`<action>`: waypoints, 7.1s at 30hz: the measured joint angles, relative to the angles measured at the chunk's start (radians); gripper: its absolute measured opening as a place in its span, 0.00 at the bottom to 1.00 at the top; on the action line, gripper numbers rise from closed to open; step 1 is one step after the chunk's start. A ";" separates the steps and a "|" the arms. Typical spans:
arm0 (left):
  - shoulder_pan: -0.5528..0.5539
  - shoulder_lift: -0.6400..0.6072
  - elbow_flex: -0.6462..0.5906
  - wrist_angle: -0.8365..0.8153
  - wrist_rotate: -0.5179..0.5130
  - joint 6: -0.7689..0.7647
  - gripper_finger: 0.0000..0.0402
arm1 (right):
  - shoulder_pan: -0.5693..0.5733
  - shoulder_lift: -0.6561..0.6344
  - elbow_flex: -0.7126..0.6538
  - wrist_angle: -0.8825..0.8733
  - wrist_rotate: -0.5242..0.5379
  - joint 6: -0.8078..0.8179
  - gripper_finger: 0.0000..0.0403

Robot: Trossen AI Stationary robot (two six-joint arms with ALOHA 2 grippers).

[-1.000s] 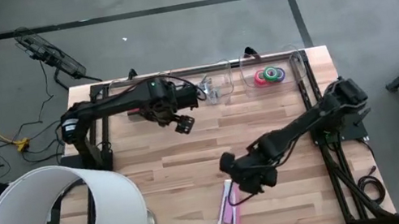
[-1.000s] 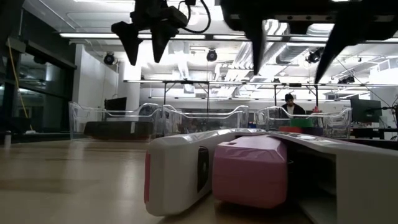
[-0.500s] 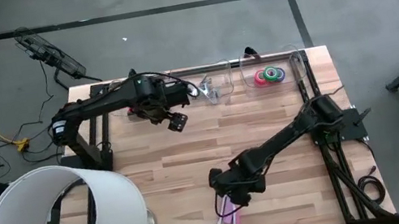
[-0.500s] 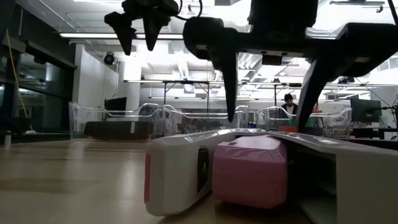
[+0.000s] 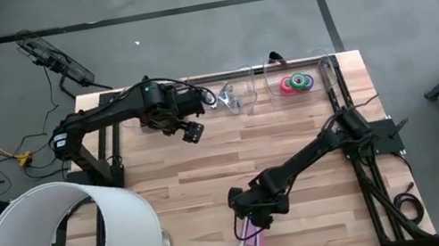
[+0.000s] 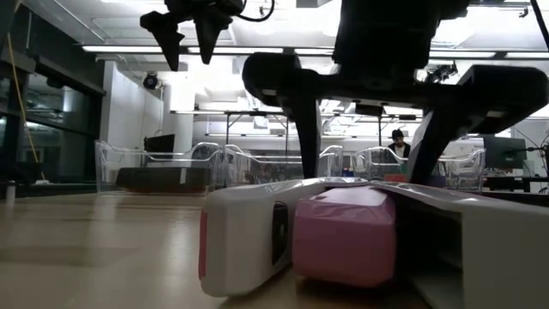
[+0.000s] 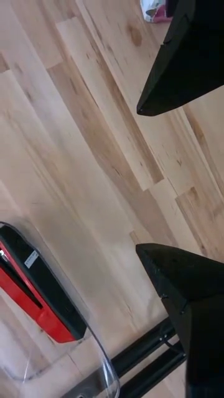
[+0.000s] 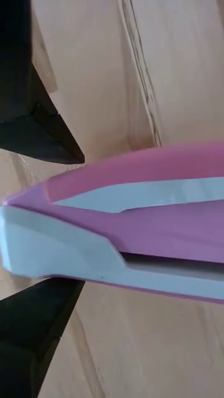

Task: Pick and place Stapler, Stapler remover, tape
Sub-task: Put the pink stapler into the left transparent bin

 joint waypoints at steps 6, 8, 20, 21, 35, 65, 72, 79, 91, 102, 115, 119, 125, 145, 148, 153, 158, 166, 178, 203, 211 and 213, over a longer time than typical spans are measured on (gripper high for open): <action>0.000 0.001 0.000 0.001 0.000 0.000 0.86 | 0.000 0.007 0.000 0.028 -0.001 0.000 0.72; 0.000 0.001 0.000 0.001 0.000 0.000 0.86 | 0.000 0.007 0.000 0.039 -0.005 0.000 0.71; 0.000 0.002 0.000 0.001 0.000 0.000 0.86 | -0.007 0.007 0.000 0.064 -0.023 0.037 0.55; 0.000 0.002 0.000 0.000 0.000 0.001 0.86 | -0.010 0.007 0.000 0.064 -0.024 0.060 0.55; 0.000 0.002 0.000 0.000 0.000 0.034 0.86 | -0.140 -0.021 -0.001 -0.055 -0.028 0.364 0.55; 0.020 0.003 0.000 0.226 -0.160 0.192 0.86 | -0.554 -0.682 -0.428 0.162 -0.006 0.694 0.55; 0.020 0.000 0.000 0.278 -0.291 0.211 0.86 | -0.719 -0.785 -0.417 0.088 0.015 0.631 0.55; 0.021 -0.003 0.000 0.410 -0.401 0.232 0.86 | -0.948 -0.843 -0.417 0.158 -0.110 0.551 0.55; 0.021 -0.003 0.000 0.877 -0.479 0.459 0.86 | -1.197 -0.857 -0.415 0.390 -0.485 0.562 0.55; 0.116 0.011 -0.010 1.206 -0.029 0.688 0.86 | -1.283 -0.858 -0.239 0.492 -0.778 0.661 0.55; 0.249 0.027 -0.011 1.337 0.129 0.751 0.86 | -1.327 -0.858 -0.206 0.452 -0.700 0.700 0.55; 0.249 0.027 -0.011 1.346 0.103 0.707 0.86 | -1.319 -0.858 -0.206 0.452 -0.703 0.693 0.55; 0.249 0.047 -0.012 1.459 0.246 0.678 0.86 | -1.311 -0.836 -0.206 0.465 -0.724 0.691 0.55; 0.248 0.100 -0.011 1.638 0.321 0.764 0.86 | -1.281 -0.825 -0.207 0.580 -0.920 0.741 0.55; 0.248 0.100 -0.011 1.638 0.319 0.764 0.86 | -1.276 -0.825 -0.207 0.579 -0.919 0.742 0.55; 0.246 0.100 -0.011 1.642 0.321 0.783 0.86 | -1.251 -0.825 -0.207 0.585 -0.935 0.742 0.55; 0.247 0.100 -0.011 1.665 0.385 0.783 0.86 | -1.237 -0.825 -0.207 0.599 -0.945 0.739 0.55; 0.241 0.100 -0.011 1.703 0.420 0.790 0.86 | -1.225 -0.825 -0.207 0.609 -0.883 0.767 0.55; 0.240 0.100 -0.011 1.753 0.442 0.779 0.86 | -1.068 -0.771 -0.207 0.660 -0.654 0.768 0.55; 0.249 0.068 -0.011 1.696 0.430 0.757 0.86 | -1.077 -0.802 -0.207 0.620 -0.557 0.760 0.55; 0.249 0.068 -0.011 1.681 0.433 0.756 0.81 | -1.084 -0.802 -0.207 0.590 -0.569 0.741 0.55; 0.249 0.068 -0.011 1.671 0.433 0.757 0.75 | -1.084 -0.802 -0.207 0.586 -0.570 0.741 0.55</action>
